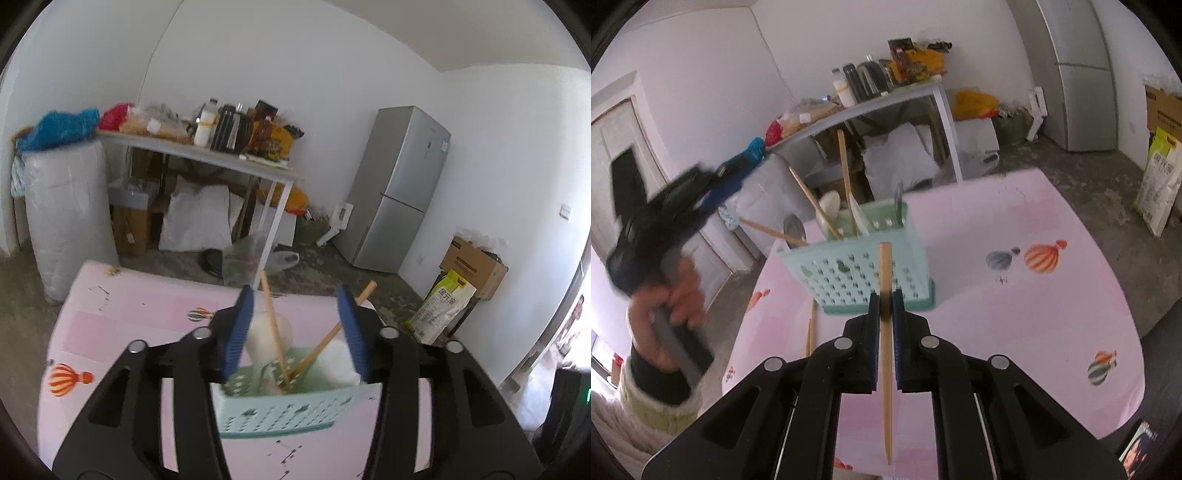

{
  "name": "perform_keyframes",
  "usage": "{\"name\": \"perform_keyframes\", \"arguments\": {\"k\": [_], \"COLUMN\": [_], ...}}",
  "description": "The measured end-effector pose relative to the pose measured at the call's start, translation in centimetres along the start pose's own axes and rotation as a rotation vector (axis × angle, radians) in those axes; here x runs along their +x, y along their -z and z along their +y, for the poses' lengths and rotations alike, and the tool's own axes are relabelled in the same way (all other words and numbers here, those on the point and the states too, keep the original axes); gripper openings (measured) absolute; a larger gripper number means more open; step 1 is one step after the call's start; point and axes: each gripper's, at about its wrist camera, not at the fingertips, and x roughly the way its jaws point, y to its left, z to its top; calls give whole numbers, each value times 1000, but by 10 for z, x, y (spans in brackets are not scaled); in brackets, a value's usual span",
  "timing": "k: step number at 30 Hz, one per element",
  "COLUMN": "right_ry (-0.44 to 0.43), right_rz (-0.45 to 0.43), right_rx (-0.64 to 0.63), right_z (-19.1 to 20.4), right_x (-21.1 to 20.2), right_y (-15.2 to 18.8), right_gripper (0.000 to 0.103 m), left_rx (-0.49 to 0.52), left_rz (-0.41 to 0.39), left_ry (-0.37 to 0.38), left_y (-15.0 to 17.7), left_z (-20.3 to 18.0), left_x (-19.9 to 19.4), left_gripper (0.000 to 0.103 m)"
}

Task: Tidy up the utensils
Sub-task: 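Lower the chopstick into the green holder and open the right gripper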

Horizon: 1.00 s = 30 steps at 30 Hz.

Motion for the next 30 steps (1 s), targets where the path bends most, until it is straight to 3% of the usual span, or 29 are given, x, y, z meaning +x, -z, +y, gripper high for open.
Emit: {"name": "perform_keyframes", "arguments": {"k": [8, 16, 23, 30], "right_ry": [-44, -97, -59, -13], "right_rz": [-182, -352, -377, -323], "right_rx": [-109, -211, -258, -263], "right_z": [32, 71, 88, 78], "right_x": [-17, -28, -7, 38], "right_y": [-62, -125, -142, -122], "right_gripper": [7, 7, 7, 7], "left_rx": [77, 131, 149, 112], "left_rz": [15, 156, 287, 338], "left_ry": [-31, -131, -204, -233], "left_y": [28, 83, 128, 146], "left_z": [14, 37, 55, 70], "left_x": [-55, -61, -38, -27], "left_gripper": [69, 77, 79, 80]}}
